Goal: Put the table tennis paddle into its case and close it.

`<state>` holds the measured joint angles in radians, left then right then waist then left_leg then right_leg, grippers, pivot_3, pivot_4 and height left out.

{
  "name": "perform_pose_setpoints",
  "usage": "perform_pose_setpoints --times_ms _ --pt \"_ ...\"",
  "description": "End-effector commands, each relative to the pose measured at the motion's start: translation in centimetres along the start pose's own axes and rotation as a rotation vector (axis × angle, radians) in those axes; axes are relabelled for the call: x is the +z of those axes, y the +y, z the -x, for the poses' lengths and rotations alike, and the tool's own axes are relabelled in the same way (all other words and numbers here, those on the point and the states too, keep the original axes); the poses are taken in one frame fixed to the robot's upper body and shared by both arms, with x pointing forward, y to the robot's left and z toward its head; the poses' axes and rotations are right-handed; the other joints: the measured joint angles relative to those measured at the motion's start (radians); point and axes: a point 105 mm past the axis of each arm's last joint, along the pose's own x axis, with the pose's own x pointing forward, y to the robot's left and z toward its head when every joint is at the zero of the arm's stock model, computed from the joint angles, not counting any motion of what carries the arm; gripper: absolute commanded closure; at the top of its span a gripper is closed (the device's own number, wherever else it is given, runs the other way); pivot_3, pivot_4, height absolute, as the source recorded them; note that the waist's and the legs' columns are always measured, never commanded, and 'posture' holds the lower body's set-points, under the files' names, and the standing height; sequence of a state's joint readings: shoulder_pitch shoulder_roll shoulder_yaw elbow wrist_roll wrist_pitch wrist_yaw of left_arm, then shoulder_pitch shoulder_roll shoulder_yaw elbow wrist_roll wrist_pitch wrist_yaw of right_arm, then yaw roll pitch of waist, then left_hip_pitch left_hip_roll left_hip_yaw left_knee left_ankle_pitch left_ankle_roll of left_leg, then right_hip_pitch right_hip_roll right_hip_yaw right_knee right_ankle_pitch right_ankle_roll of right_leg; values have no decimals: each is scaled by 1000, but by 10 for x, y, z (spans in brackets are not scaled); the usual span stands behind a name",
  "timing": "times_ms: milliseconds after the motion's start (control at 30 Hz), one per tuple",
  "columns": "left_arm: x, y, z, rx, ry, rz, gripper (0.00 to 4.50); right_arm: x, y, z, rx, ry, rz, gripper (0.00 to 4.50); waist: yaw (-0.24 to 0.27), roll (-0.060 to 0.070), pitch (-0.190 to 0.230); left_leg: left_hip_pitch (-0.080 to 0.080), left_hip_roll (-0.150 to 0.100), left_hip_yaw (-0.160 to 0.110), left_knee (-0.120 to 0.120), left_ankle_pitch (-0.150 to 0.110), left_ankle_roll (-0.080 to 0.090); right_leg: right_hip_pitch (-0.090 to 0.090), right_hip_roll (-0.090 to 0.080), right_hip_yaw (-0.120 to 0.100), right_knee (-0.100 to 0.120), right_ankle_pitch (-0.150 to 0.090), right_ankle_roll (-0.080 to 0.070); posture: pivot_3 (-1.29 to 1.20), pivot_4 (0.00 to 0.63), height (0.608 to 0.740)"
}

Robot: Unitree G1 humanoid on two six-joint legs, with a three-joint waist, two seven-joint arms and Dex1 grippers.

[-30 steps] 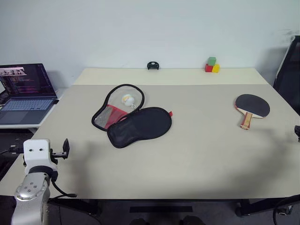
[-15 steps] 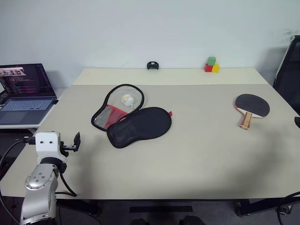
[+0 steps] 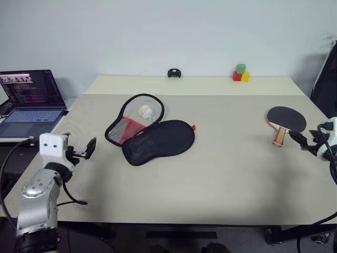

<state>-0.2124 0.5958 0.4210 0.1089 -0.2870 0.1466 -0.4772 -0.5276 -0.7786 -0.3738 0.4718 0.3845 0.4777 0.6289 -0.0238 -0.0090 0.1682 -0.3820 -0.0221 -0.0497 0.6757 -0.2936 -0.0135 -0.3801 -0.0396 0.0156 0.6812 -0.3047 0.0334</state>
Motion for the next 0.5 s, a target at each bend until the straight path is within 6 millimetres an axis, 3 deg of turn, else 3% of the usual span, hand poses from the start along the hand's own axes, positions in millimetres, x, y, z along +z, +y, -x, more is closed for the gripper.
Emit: perform_pose_setpoints --times_ms 33,233,400,500 --pt "32 -11 -9 -95 -96 9 0 22 43 -5 139 -66 10 23 -2 0 0 0 0 0 0 0 0 0 0 0 0 0 0 0 150 740" --pt "48 -51 -20 -360 -98 15 0 21 127 -7 433 -32 -57 23 -4 0 0 -1 0 -1 0 0 0 -1 0 0 0 0 0 0 150 740" --pt "49 -57 -20 -408 -91 23 0 19 140 -4 472 -10 -81 23 -3 0 0 -1 0 -1 0 0 0 -1 0 0 -1 0 0 0 150 740" --pt "51 -68 -20 -561 -55 21 0 -3 209 -16 623 55 -88 23 -9 -1 0 -1 0 -2 0 0 0 -2 1 -1 0 0 0 0 150 740"
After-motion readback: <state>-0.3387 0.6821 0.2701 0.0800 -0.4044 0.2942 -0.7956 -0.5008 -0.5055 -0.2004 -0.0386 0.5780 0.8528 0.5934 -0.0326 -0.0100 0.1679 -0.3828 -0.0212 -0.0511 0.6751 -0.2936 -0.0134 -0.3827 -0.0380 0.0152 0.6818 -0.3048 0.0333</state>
